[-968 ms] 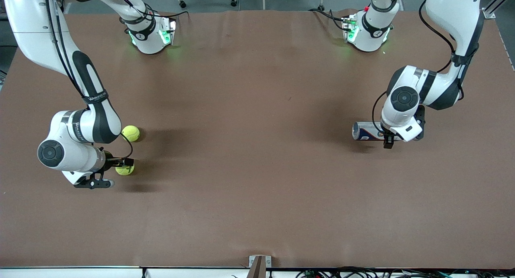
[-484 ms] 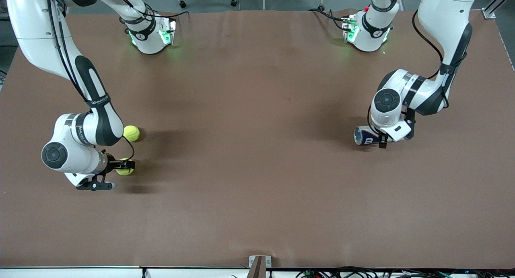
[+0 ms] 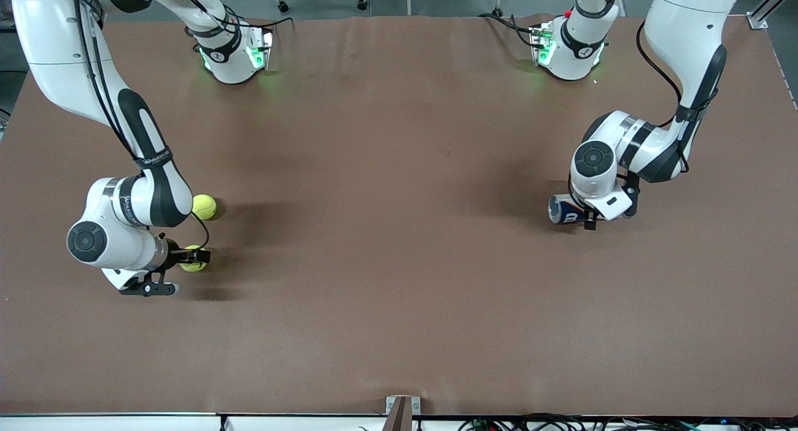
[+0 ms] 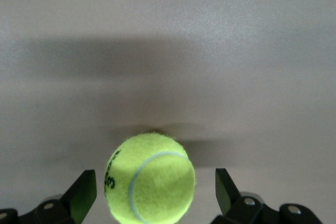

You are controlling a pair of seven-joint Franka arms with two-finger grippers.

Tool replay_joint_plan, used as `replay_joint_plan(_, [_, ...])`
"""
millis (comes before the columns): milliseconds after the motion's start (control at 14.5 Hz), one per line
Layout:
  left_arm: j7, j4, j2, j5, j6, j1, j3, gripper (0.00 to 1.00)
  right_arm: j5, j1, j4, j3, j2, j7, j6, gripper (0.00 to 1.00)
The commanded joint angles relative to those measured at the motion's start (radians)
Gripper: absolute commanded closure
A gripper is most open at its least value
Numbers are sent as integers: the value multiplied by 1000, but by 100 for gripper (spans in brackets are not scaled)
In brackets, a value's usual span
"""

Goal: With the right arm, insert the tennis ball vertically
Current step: 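Grasp the nearer ball with the right gripper while the left gripper grasps the can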

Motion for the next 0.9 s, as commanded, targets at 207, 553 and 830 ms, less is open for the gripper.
replay_joint_plan(207, [-24, 8, 6, 23, 2, 4, -1, 21, -2, -13, 10, 9, 18, -11, 27, 7])
replay_joint_plan(553, [-19, 28, 4, 17, -6, 8, -4, 28, -4, -15, 10, 8, 18, -11, 27, 30])
replay_joint_plan(830, [-10, 80, 6, -28, -4, 8, -12, 30, -4, -12, 10, 9, 18, -11, 25, 54])
